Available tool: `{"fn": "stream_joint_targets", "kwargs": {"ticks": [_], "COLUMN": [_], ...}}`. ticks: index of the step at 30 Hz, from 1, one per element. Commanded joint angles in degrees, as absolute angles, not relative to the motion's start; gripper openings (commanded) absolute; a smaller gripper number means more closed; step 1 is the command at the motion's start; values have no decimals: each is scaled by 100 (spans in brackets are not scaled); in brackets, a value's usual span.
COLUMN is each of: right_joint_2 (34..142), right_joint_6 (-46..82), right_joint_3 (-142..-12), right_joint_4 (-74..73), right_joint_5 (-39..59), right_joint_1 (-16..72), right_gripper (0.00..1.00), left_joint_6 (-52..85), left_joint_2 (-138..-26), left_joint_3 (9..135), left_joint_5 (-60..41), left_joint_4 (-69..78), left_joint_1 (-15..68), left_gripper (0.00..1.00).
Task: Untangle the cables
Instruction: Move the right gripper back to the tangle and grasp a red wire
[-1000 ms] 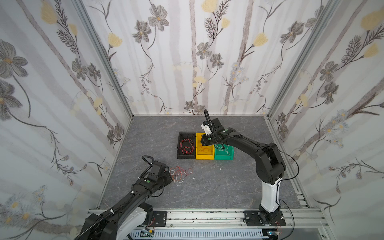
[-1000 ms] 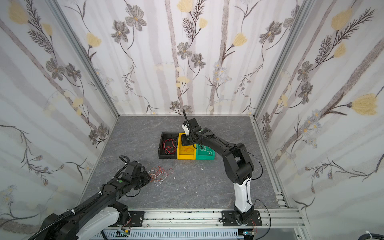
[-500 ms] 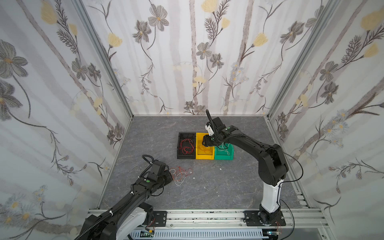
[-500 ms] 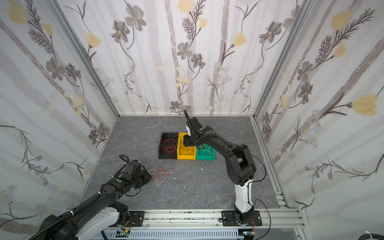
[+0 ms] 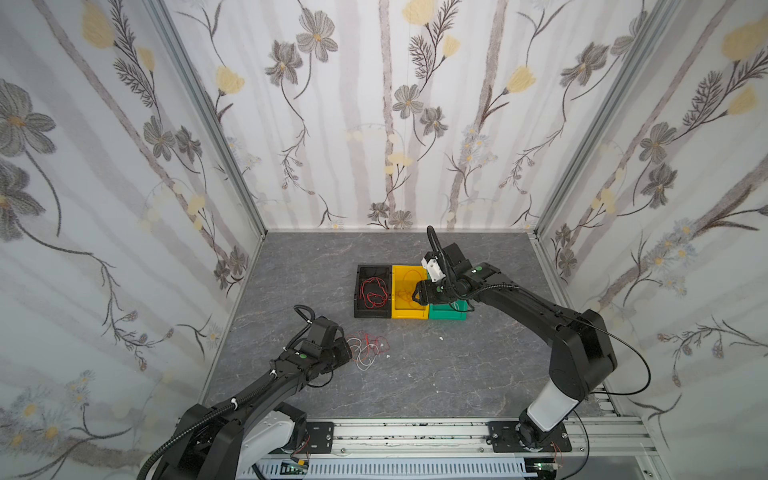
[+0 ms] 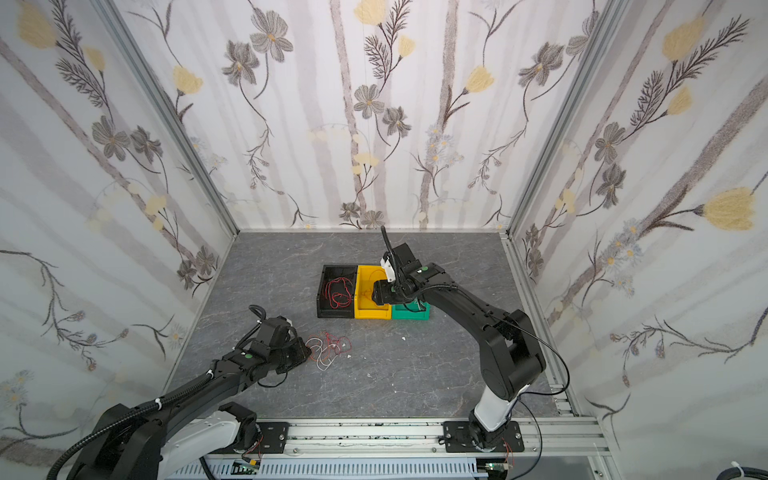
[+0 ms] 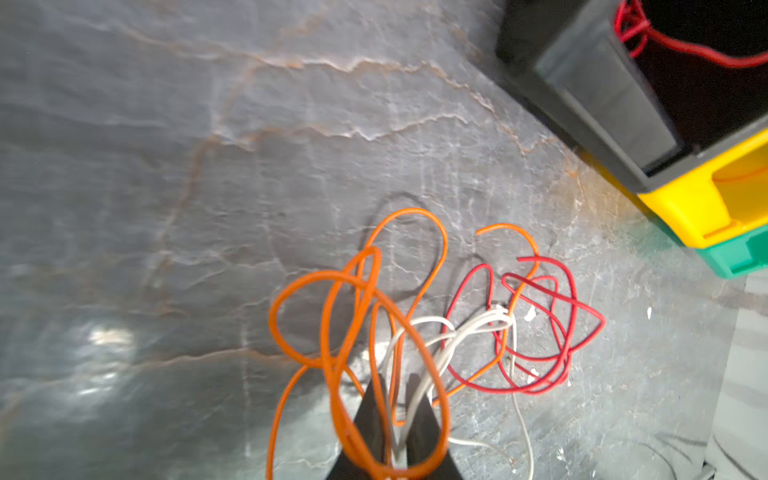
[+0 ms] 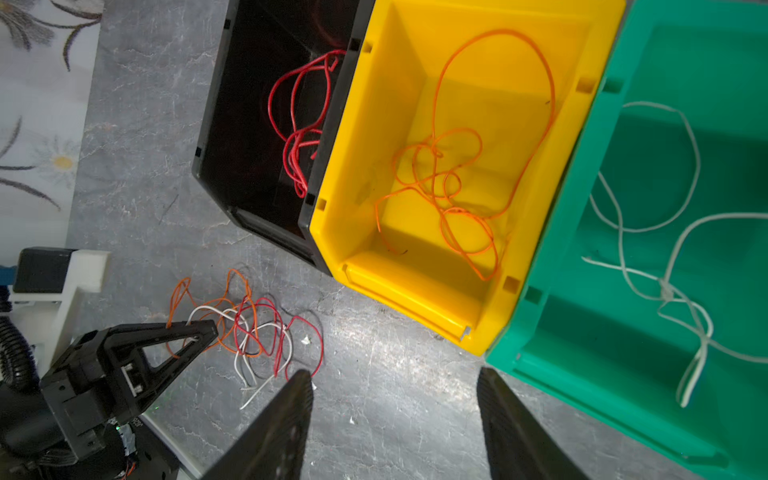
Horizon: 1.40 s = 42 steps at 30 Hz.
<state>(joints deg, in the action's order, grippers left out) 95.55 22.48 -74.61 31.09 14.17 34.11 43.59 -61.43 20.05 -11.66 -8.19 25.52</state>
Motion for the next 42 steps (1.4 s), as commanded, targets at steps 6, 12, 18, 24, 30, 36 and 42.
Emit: {"fn": "stream_joint_targets", "kwargs": {"ticks": [6, 12, 18, 24, 30, 36, 42], "right_joint_2": [9241, 9265, 9593, 9956, 10487, 10906, 10705], "right_joint_6": [2579, 2819, 2917, 2781, 2759, 2745, 2760], "right_joint_3": [-6696, -6191, -6029, -6165, -6402, -6566, -6376], "right_joint_4": [2592, 1999, 1495, 1090, 829, 963, 1131], "right_joint_5": [1651, 1853, 1883, 1889, 1877, 1523, 1082], "right_joint_1": [3797, 4166, 4384, 4625, 4788, 4854, 4869], "right_gripper": [64, 62, 55, 54, 50, 37, 11], "left_joint_6": [4236, 4197, 4215, 4236, 4271, 4271, 4440], "left_joint_2": [-6956, -7196, -6887, -6561, -6551, -6401, -6135], "left_joint_3": [2292, 2520, 2390, 2247, 2167, 2104, 1980], "left_joint_5": [-1192, -1088, -821, -672, -611, -512, -182], "left_joint_4": [147, 272, -72, -217, -185, -209, -418], "left_joint_1": [3291, 3672, 3682, 3672, 3677, 3675, 3665], "left_gripper": [10, 10, 12, 13, 13, 13, 11]}}
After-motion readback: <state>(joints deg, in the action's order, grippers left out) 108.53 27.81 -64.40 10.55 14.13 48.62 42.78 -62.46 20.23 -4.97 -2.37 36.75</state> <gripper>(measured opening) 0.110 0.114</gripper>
